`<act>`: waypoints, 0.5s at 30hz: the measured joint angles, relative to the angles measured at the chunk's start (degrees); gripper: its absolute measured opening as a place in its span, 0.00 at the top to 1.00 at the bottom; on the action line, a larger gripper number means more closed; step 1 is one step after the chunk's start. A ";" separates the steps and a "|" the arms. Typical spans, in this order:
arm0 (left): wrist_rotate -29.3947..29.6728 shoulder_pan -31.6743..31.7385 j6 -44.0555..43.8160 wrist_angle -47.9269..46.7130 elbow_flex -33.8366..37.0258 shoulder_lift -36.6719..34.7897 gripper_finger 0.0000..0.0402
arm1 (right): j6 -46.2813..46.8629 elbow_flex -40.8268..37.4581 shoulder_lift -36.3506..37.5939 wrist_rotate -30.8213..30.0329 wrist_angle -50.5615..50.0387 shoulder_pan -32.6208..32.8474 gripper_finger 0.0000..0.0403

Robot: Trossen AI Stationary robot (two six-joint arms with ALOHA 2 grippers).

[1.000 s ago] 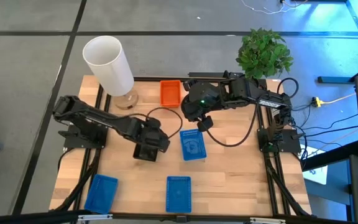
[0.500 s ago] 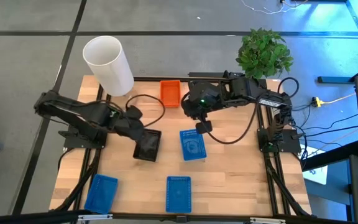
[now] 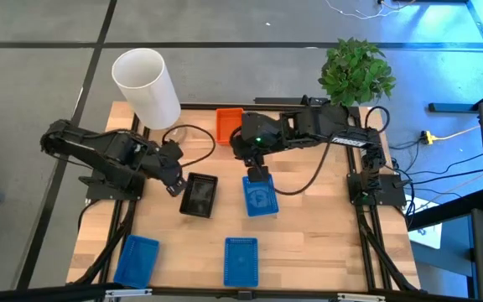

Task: Stack baskets by color
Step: Move the stacked black bins to the top center of the table

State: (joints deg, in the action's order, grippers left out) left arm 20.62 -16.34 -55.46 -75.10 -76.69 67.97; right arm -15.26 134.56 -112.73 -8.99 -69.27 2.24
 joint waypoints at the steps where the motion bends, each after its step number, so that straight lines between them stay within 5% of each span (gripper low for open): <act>1: 0.02 0.00 0.93 -0.30 0.00 -0.44 1.00 | 0.23 0.00 -0.56 0.00 0.71 -0.06 0.55; 15: -0.02 -2.53 3.73 -2.22 0.00 -13.43 1.00 | 14.57 0.04 -11.34 11.45 8.95 -2.60 0.52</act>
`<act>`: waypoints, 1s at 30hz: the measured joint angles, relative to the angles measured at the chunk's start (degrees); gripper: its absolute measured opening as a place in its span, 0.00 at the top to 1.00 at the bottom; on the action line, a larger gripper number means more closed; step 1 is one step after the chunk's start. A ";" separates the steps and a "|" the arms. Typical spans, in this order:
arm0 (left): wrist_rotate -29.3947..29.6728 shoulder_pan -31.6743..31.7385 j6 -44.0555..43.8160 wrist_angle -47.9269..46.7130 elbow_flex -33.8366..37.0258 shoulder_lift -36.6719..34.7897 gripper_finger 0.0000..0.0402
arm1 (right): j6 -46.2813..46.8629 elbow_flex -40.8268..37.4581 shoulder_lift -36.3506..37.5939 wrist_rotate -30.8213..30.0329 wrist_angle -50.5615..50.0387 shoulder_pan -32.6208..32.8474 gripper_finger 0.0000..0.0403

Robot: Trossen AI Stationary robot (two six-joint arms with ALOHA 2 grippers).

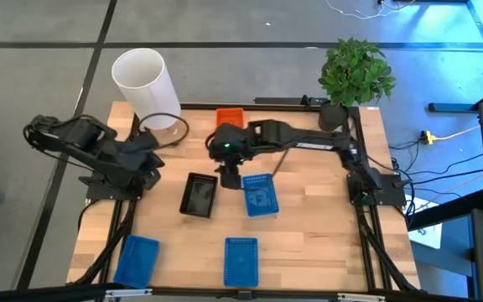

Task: Stack baskets by color
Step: Move the stacked black bins to the top center of the table

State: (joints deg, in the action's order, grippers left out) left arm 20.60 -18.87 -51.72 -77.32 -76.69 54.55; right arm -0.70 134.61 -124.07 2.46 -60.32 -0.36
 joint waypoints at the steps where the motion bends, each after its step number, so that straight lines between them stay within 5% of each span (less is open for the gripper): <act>1: 0.04 -0.34 0.08 -0.06 0.00 -0.72 1.00 | 0.41 0.00 -1.21 0.65 -0.05 -0.18 0.52; 13: -0.54 -1.58 7.54 -0.07 0.00 -3.65 1.00 | 1.78 0.00 -12.50 1.57 5.34 -2.00 0.52; 30: -0.70 -1.58 8.42 -0.23 0.00 -3.65 1.00 | 3.46 0.00 -17.26 8.04 8.77 -5.08 0.52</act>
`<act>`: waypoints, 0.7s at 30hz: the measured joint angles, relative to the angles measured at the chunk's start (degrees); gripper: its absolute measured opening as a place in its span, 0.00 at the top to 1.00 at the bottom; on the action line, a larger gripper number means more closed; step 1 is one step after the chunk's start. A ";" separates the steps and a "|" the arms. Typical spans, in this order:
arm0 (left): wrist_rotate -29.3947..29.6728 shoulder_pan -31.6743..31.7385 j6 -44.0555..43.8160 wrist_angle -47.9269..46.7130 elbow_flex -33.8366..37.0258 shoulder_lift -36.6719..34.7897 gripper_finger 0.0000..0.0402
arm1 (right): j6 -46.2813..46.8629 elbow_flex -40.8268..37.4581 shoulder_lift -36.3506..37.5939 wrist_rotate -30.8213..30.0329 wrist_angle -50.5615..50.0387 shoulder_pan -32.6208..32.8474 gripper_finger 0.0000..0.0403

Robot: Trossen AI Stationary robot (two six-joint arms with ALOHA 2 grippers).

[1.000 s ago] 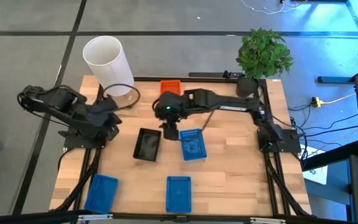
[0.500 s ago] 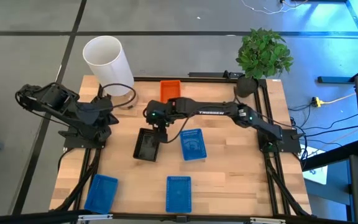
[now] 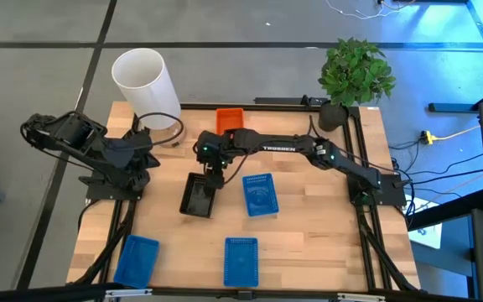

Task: Stack baskets by color
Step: Move the stacked black bins to the top center of the table

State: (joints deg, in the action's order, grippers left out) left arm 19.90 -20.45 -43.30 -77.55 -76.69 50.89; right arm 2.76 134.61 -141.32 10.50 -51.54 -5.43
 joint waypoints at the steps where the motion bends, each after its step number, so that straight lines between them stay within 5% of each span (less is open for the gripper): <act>1: 0.00 0.00 -0.01 0.01 0.00 0.00 1.00 | -0.01 0.00 -0.11 0.19 0.16 -0.02 0.52; 21: -0.01 0.00 -0.03 0.02 0.00 0.02 1.00 | -0.04 0.02 -3.53 0.15 1.60 -0.02 0.52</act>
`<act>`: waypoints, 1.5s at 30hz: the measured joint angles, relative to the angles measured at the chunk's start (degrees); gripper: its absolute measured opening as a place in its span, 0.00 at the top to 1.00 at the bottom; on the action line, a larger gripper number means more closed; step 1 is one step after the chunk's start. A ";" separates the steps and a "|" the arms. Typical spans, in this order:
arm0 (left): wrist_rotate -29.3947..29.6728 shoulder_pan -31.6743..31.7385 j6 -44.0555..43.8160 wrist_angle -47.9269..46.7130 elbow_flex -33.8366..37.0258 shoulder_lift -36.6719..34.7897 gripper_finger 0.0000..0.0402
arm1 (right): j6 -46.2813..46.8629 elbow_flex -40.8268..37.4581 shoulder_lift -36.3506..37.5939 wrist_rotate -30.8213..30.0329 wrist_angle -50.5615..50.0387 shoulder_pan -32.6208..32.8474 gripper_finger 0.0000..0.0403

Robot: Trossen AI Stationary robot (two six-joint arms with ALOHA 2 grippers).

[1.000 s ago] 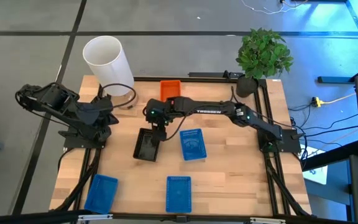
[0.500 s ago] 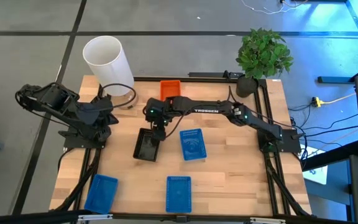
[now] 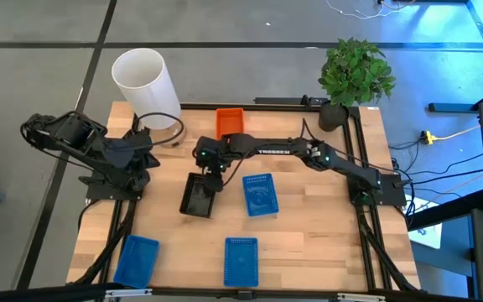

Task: Stack baskets by color
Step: Move the stacked black bins to the top center of the table

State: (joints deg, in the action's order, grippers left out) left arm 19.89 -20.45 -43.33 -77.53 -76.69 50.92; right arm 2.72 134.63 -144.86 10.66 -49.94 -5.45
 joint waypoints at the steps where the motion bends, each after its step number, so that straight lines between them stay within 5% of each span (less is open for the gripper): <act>1: 0.01 0.01 0.00 -0.04 0.00 0.00 1.00 | -0.02 -0.02 -0.44 0.00 -0.03 0.00 0.52; 15: -0.01 0.01 0.00 -0.03 0.00 0.00 1.00 | 0.08 -0.04 -3.09 -2.23 1.72 0.02 0.56; 25: -0.02 0.00 0.02 -0.03 0.00 0.00 1.00 | 0.03 -0.02 -3.22 -3.08 1.72 0.00 0.96; 45: -0.06 0.01 0.02 -0.03 0.00 0.01 1.00 | -4.90 0.28 5.77 -3.99 -13.24 -0.89 0.97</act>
State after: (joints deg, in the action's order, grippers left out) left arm 19.84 -20.43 -43.31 -77.56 -76.69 50.93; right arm -2.17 134.91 -139.09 6.67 -63.19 -6.34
